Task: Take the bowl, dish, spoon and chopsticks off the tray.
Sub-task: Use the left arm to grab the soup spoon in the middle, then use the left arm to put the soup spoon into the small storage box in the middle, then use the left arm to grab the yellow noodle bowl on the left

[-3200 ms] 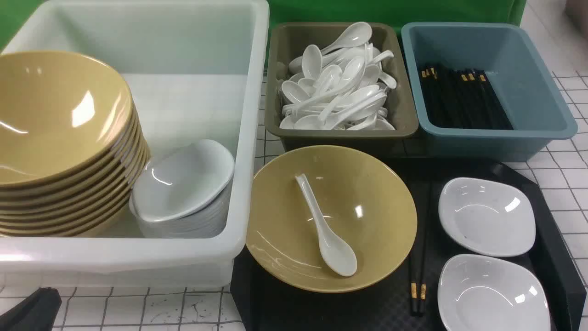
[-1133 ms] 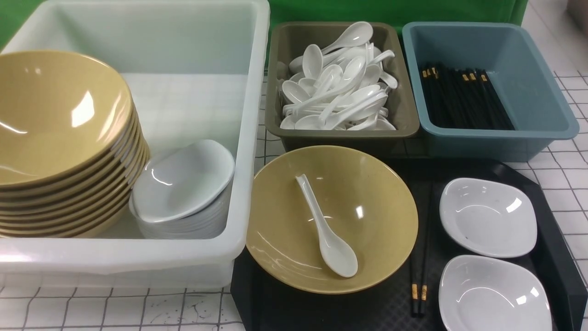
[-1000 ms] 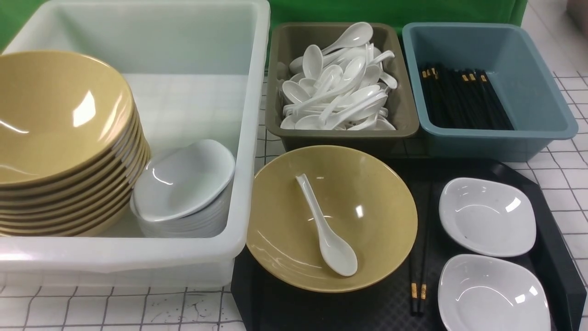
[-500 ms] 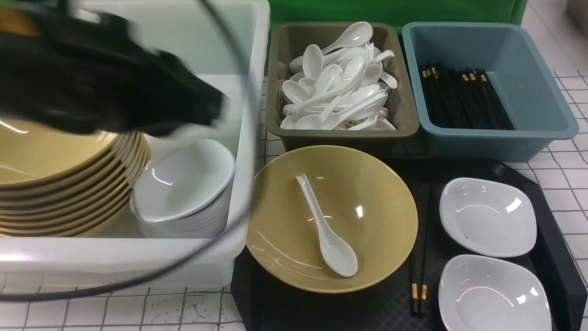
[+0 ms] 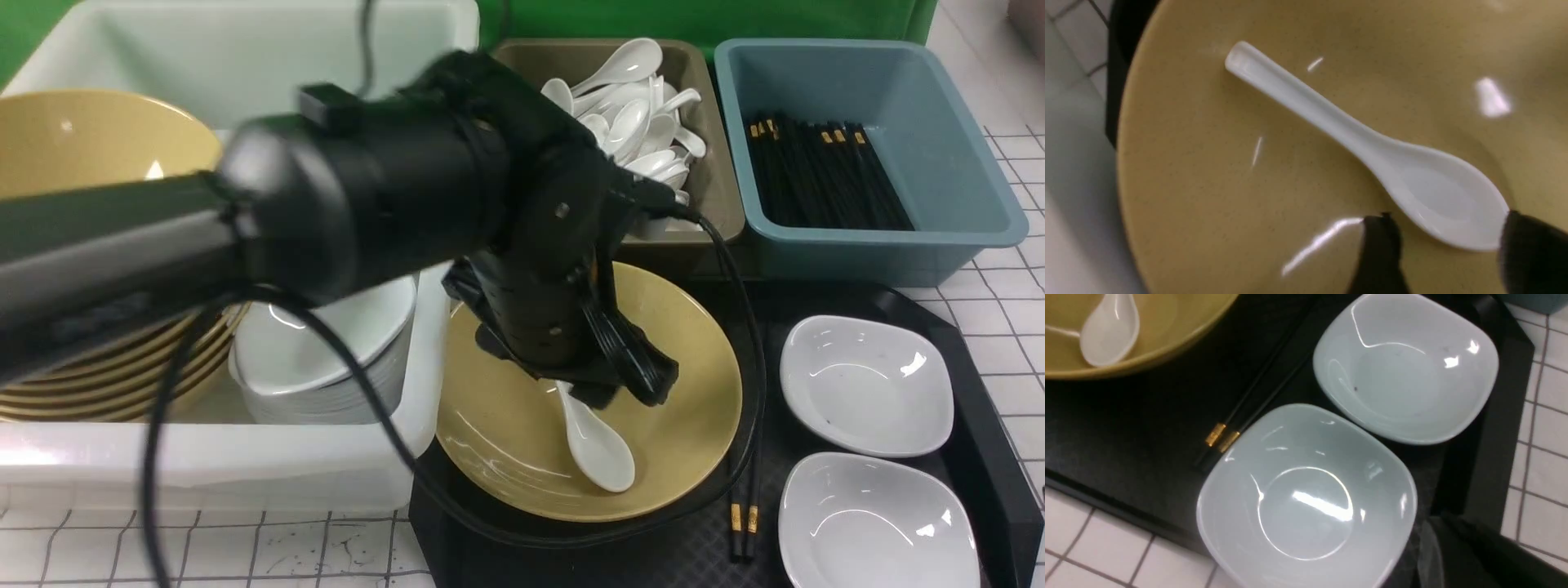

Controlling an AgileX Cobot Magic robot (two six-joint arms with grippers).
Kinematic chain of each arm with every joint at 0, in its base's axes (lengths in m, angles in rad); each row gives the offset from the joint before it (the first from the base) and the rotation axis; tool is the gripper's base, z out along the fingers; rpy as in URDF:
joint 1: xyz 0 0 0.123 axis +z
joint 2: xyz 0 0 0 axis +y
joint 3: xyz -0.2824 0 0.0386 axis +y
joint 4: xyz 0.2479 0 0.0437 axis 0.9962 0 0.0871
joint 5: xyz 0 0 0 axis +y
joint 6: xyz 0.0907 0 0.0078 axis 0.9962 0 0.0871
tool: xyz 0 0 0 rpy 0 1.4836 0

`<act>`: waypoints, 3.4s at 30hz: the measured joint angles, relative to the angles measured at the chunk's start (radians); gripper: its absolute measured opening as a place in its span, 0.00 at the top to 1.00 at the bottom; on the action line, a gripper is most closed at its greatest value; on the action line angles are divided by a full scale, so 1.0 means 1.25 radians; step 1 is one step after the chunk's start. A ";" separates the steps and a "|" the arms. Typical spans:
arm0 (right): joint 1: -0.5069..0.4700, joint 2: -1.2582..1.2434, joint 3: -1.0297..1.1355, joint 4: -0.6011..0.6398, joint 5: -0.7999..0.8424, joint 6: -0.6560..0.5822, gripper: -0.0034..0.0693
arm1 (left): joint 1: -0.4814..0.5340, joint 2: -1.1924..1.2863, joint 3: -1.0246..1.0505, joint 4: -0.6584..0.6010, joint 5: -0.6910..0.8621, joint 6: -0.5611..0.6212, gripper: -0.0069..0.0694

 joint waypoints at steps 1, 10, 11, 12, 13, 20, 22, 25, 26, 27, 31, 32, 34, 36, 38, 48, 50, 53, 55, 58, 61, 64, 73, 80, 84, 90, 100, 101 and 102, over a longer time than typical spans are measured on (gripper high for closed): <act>0.003 0.000 0.005 0.013 -0.013 -0.003 0.89 | 0.000 0.021 -0.001 0.003 -0.012 -0.014 0.32; 0.052 0.000 0.007 0.023 -0.040 -0.021 0.89 | 0.010 0.140 -0.003 0.019 -0.053 -0.072 0.32; 0.053 0.000 0.007 0.024 -0.040 -0.022 0.89 | 0.011 0.146 -0.004 0.013 -0.058 -0.073 0.36; 0.054 0.000 0.008 0.024 -0.040 -0.022 0.89 | 0.012 0.149 -0.006 0.009 -0.064 -0.073 0.40; 0.055 0.000 0.009 0.024 -0.040 -0.022 0.89 | 0.012 0.152 -0.008 0.005 -0.075 -0.073 0.45; 0.056 0.000 0.010 0.025 -0.040 -0.022 0.89 | 0.016 0.150 -0.039 -0.006 -0.108 -0.062 0.83; 0.056 0.000 0.010 0.025 -0.040 -0.022 0.89 | 0.016 0.146 -0.060 -0.019 -0.083 -0.045 0.85; 0.056 0.000 0.010 0.025 -0.044 -0.022 0.89 | 0.016 0.117 -0.126 -0.048 -0.039 0.013 0.85; 0.056 0.000 0.010 0.025 -0.046 -0.022 0.89 | 0.016 0.109 -0.149 -0.049 -0.038 0.024 0.85; 0.056 0.000 0.010 0.025 -0.048 -0.022 0.89 | 0.017 0.094 -0.191 -0.042 -0.047 0.041 0.85; 0.056 0.000 0.010 0.025 -0.054 -0.022 0.89 | 0.033 0.087 -0.277 0.024 -0.158 0.054 0.85; 0.056 0.000 0.010 0.025 -0.057 -0.022 0.89 | 0.045 0.092 -0.286 0.051 -0.208 0.048 0.85; 0.056 0.000 0.010 0.028 -0.062 -0.022 0.89 | 0.080 0.113 -0.291 0.105 -0.304 0.024 0.85; 0.056 0.000 0.010 0.028 -0.067 -0.022 0.89 | 0.119 0.156 -0.293 0.143 -0.399 -0.011 0.85; 0.056 0.000 0.010 0.029 -0.068 -0.022 0.89 | 0.145 0.189 -0.293 0.161 -0.457 -0.037 0.84; 0.056 0.000 0.010 0.029 -0.070 -0.022 0.89 | 0.216 0.240 -0.288 0.152 -0.424 -0.090 0.39; 0.056 0.000 0.010 0.029 -0.069 -0.022 0.89 | 0.190 0.187 -0.288 0.104 -0.305 -0.073 0.43; 0.056 0.000 0.010 0.029 -0.069 -0.022 0.89 | 0.130 0.138 -0.288 0.066 -0.141 -0.002 0.57; 0.056 0.000 0.010 0.031 -0.070 -0.022 0.89 | 0.067 0.125 -0.282 0.043 -0.009 0.080 0.75; 0.056 0.000 0.010 0.031 -0.070 -0.022 0.89 | -0.009 0.142 -0.239 0.023 0.053 0.139 0.89; 0.056 0.000 0.010 0.032 -0.070 -0.022 0.89 | -0.039 0.167 -0.205 0.013 0.052 0.149 0.91; 0.056 0.000 0.010 0.032 -0.070 -0.022 0.89 | -0.067 0.216 -0.190 -0.051 0.029 0.172 0.92; 0.056 0.000 0.010 0.034 -0.070 -0.022 0.88 | -0.078 0.216 -0.234 -0.324 -0.029 0.316 0.91; 0.056 0.000 0.011 0.034 -0.070 -0.022 0.87 | -0.041 0.168 -0.314 -0.133 0.058 0.336 0.64; 0.056 0.000 0.011 0.034 -0.070 -0.023 0.87 | 0.013 0.164 -0.322 0.002 0.127 0.299 0.34; 0.056 0.000 0.011 0.036 -0.070 -0.023 0.86 | 0.066 0.218 -0.322 0.027 0.137 0.281 0.17; 0.056 0.000 0.029 0.052 -0.077 -0.023 0.86 | 0.089 0.304 -0.325 0.020 0.133 0.299 0.48; 0.056 0.000 0.029 0.053 -0.077 -0.023 0.85 | 0.089 0.301 -0.329 0.013 0.134 0.302 0.56; 0.056 0.000 0.029 0.053 -0.077 -0.023 0.85 | 0.090 0.299 -0.331 0.010 0.133 0.307 0.61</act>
